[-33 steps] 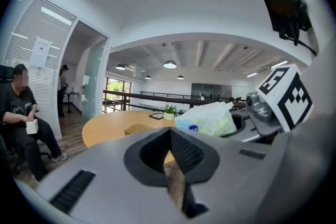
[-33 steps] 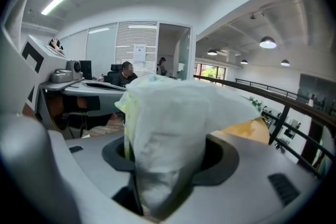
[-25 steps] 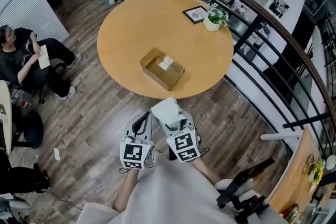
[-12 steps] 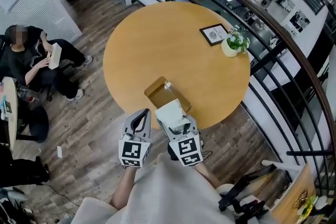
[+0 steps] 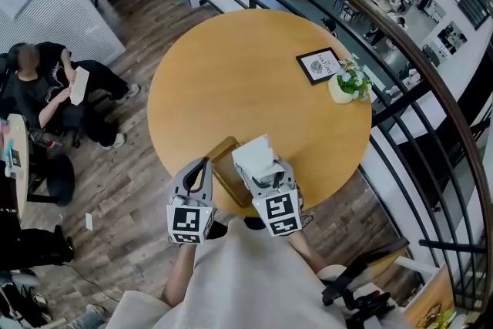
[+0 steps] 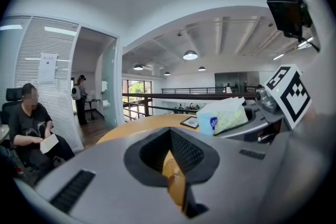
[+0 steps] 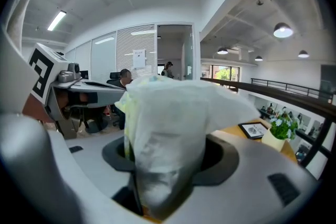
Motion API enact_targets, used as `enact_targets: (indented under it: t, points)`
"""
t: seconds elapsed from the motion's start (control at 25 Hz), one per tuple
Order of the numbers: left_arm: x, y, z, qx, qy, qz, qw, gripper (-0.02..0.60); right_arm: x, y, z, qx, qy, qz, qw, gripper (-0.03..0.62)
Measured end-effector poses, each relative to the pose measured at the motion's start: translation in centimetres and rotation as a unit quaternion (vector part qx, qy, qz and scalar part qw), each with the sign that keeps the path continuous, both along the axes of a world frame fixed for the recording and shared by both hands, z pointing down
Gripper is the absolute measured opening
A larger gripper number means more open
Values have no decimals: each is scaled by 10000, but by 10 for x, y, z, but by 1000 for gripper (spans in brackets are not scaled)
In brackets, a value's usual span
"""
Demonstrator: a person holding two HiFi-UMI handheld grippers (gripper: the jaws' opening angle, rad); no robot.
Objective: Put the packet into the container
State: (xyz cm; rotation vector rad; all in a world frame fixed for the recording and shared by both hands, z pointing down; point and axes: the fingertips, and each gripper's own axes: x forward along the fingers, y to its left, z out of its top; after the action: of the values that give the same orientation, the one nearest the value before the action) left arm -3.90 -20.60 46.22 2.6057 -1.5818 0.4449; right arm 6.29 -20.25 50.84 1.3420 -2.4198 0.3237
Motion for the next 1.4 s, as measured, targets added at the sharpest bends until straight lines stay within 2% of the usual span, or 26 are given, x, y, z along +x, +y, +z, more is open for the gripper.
enact_targets:
  t: [0.36,0.68,0.92,1.16,1.4]
  points:
    - [-20,-26,3,-70,99,-150,9998,5,-4,-28,6,-153,51,122,9998,264]
    - [-32,-50,3,-104,138,201,9996,5,-16,-39,1,-244,222,368,9988,264]
    - [-31,-52,1,-167,224,220,9994,5,-16,-40,2,-381,277,368,9982,264]
    - [-42,-48,6,-284,268,109,9992,5,-24,-42,8,-516,472,129,9975,264]
    - [-59,-45,12,-388,265,-101,9988,5,-35,-22,31,-825,1125,-508,9889,264]
